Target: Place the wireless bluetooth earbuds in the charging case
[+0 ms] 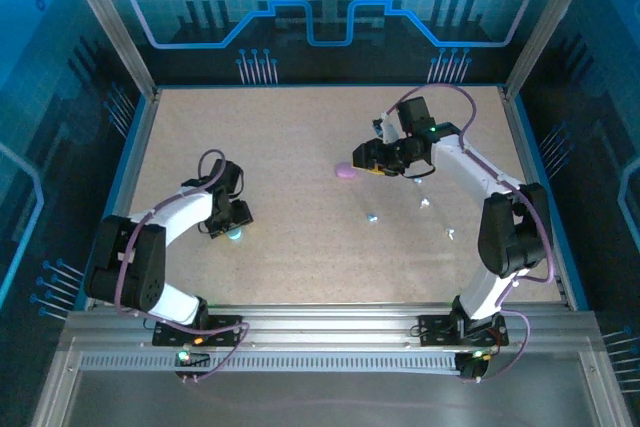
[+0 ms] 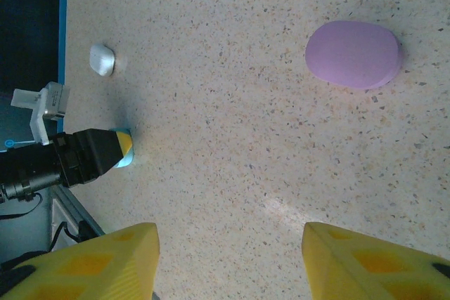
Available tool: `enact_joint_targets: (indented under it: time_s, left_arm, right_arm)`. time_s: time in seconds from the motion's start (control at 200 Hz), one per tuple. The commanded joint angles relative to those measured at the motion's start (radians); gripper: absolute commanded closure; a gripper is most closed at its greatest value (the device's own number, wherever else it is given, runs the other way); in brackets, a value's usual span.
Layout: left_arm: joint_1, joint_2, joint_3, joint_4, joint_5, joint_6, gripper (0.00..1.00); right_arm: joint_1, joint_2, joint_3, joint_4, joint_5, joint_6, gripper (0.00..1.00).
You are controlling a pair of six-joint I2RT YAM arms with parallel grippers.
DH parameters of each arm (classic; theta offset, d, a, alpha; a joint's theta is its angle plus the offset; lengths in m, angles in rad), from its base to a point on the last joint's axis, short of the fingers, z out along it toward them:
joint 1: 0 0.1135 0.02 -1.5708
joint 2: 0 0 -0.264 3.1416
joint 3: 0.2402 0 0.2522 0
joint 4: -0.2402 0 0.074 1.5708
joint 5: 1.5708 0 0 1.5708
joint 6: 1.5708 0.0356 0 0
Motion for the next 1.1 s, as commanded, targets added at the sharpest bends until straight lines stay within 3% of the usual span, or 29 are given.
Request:
enact_joint_targets:
  time_s: [0.0, 0.845, 1.096]
  left_arm:
    - [-0.013, 0.017, 0.011, -0.031, -0.028, 0.012, 0.39]
    - [-0.104, 0.047, 0.023, -0.007, -0.062, 0.046, 0.51]
    - [-0.188, -0.101, 0.022, 0.101, 0.008, 0.171, 0.56]
  right_arm:
    - [0.014, 0.001, -0.012, -0.033, 0.004, -0.018, 0.43]
    - [0.012, -0.015, -0.024, -0.035, 0.017, -0.019, 0.43]
    - [-0.026, -0.065, -0.069, 0.024, -0.011, 0.027, 0.43]
